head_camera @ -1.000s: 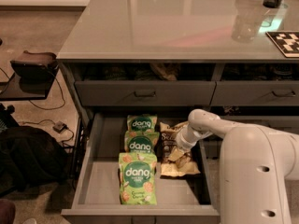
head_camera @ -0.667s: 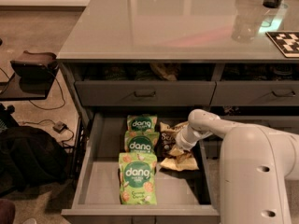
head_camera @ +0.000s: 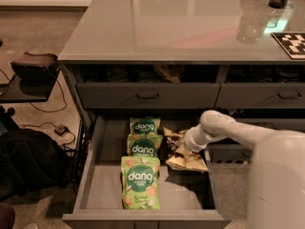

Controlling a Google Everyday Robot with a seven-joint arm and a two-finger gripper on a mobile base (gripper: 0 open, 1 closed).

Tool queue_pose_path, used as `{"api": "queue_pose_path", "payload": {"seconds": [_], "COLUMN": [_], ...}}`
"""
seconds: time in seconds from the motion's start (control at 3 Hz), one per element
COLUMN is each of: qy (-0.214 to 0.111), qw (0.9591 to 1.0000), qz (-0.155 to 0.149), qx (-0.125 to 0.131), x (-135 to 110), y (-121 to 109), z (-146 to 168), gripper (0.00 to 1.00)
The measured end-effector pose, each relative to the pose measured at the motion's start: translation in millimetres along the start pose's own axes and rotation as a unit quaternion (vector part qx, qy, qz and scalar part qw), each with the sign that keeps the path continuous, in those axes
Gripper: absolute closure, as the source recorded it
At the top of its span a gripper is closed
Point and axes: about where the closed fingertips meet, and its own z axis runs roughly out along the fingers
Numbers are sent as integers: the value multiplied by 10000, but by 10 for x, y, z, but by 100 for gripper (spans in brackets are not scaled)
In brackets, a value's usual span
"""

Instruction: Pick brown chip bag from middle drawer and place on counter

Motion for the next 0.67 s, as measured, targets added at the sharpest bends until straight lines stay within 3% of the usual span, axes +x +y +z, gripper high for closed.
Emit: {"api": "queue_pose_path", "payload": {"seconds": [0.33,0.67], "qy": [-417,-780], "qw": [9976,9930], "qz": [-189,-361], "qx": [520,810], "x": [-208,-408], "y": [198,363], "z": [-720,-1323], "gripper": [100,100]}}
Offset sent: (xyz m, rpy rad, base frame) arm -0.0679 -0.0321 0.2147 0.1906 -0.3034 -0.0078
